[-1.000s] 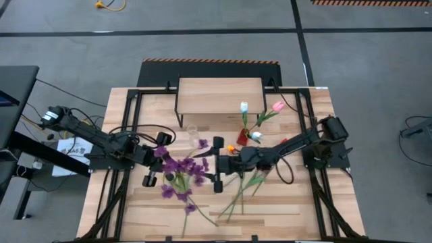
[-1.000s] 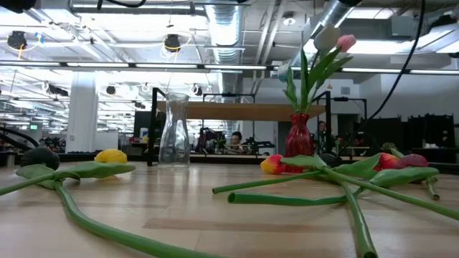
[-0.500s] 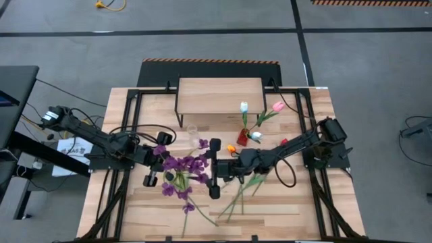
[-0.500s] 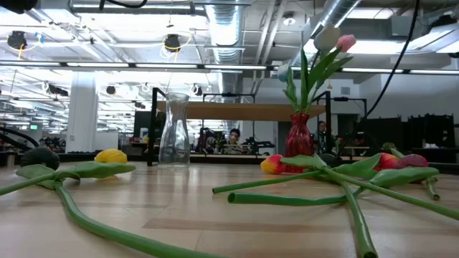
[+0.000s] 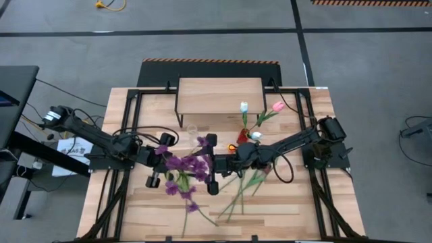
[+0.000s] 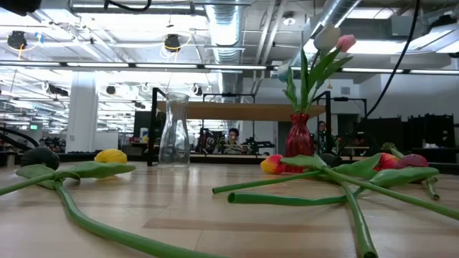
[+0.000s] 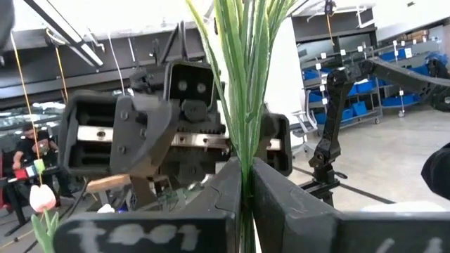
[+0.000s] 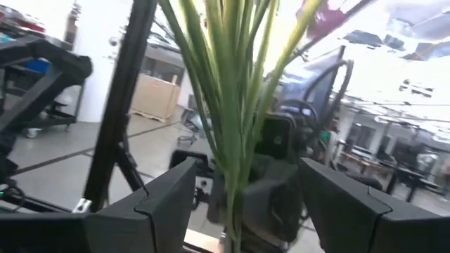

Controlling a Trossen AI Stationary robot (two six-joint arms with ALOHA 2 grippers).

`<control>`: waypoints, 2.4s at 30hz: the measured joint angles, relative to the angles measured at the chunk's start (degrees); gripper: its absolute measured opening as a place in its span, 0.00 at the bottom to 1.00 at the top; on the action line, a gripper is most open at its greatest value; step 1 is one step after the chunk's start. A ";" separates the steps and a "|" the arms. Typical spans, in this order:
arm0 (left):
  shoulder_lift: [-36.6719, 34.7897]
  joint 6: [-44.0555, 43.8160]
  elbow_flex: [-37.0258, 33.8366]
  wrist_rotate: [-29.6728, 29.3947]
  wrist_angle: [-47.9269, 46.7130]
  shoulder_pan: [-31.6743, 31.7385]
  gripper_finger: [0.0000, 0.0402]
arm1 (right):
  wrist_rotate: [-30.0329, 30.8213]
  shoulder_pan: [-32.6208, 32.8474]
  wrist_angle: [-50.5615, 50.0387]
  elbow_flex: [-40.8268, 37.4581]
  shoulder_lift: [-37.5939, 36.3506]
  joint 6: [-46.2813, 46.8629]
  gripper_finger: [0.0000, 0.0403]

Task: Pick and place flowers into a vace then onto a shelf
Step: Put the purple flowers into the red flower vase

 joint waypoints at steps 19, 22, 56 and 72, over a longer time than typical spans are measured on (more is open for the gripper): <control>7.77 0.85 1.26 -2.29 8.72 0.71 0.02 | -2.04 -0.81 0.01 0.00 0.00 1.47 0.61; 9.94 0.91 2.67 -2.24 8.71 1.36 0.02 | -2.02 -0.79 -0.02 0.00 0.00 1.47 0.61; 11.04 -1.32 3.37 -4.46 6.90 2.21 0.08 | -1.73 -1.41 -2.01 0.00 0.00 2.94 0.01; 6.22 -0.11 3.34 -13.22 -3.22 -1.64 0.50 | -0.01 -1.47 -6.47 0.00 -2.17 3.00 0.00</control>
